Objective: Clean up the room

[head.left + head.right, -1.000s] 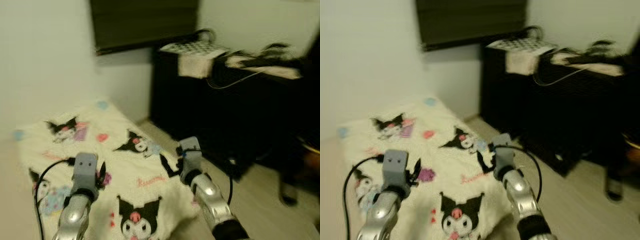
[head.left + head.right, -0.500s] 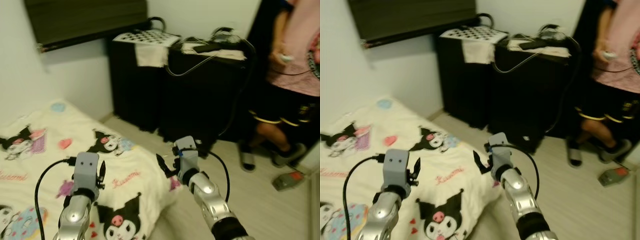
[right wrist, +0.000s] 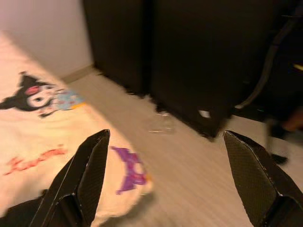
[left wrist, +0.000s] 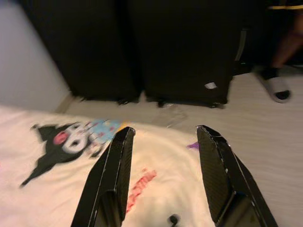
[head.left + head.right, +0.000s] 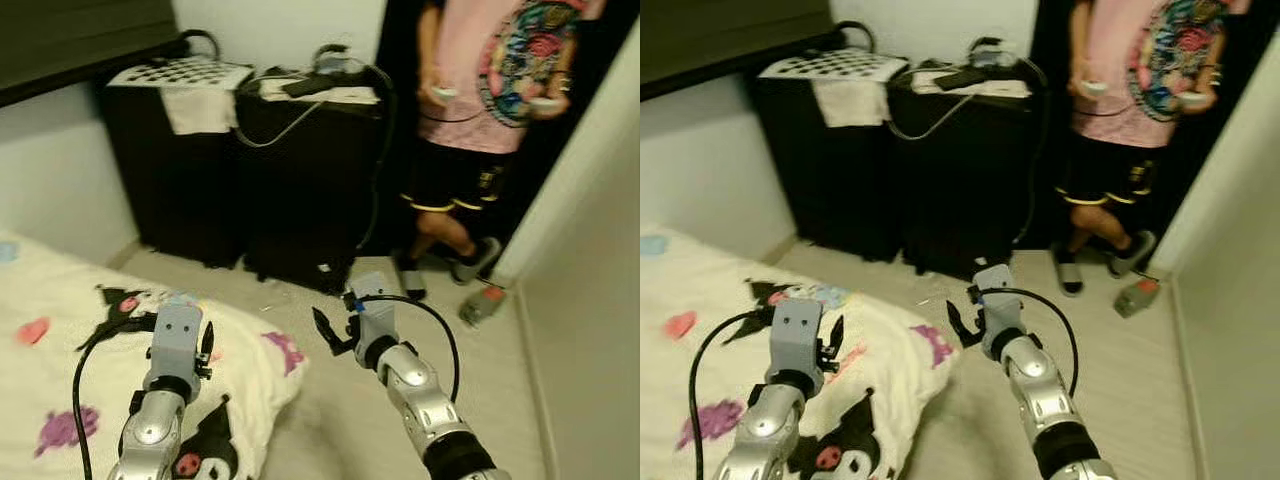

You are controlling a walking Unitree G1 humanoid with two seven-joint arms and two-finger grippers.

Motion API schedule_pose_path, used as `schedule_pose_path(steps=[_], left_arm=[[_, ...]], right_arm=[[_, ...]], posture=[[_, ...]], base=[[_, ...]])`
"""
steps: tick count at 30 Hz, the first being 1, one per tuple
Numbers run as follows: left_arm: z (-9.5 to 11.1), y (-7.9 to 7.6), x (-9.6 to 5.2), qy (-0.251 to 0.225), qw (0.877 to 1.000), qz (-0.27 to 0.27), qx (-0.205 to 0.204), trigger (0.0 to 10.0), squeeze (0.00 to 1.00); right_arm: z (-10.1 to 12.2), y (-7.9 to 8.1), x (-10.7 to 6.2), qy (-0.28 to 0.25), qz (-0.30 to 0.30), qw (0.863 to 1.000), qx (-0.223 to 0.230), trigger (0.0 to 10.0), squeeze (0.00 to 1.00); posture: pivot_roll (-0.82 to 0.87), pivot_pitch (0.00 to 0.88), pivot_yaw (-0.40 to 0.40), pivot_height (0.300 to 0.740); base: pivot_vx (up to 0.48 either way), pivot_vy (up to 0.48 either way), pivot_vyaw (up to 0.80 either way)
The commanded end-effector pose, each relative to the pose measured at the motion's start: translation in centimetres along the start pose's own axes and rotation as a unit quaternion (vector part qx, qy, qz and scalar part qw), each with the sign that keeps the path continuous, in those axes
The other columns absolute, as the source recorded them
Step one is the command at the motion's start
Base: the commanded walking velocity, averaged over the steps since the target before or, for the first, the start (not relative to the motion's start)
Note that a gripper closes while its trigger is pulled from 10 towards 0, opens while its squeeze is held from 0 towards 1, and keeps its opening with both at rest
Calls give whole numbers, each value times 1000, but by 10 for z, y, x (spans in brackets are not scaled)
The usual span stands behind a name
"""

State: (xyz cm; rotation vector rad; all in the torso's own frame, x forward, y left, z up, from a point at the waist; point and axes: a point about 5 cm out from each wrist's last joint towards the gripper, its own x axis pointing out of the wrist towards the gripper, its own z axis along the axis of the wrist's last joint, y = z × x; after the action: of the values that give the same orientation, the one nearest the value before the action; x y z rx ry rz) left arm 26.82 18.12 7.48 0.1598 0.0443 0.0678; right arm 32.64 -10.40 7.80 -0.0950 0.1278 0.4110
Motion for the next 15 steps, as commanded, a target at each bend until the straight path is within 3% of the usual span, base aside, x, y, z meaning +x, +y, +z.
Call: schedule_pose_path(steps=[1, 9, 15], left_arm=[[0, -6, 1, -1, 1000, -10, 4, 10000, 0], [-2, -13, 2, 4, 1000, -17, 2, 10000, 0], [-7, -6, -1, 15, 1000, -7, -2, 10000, 0]], right_arm=[[-5, -2, -1, 13, -9, 1000, 6, 10000, 0], [-11, -3, -5, 20, -25, 999, 8, 10000, 0], [-15, -6, -8, 21, -41, 999, 12, 10000, 0]], posture=[[-32, 25, -49, 740], [-35, 27, -46, 740], [-32, 22, -25, 740]], base=[[0, 0, -800], [0, 0, -800], [0, 0, -800]])
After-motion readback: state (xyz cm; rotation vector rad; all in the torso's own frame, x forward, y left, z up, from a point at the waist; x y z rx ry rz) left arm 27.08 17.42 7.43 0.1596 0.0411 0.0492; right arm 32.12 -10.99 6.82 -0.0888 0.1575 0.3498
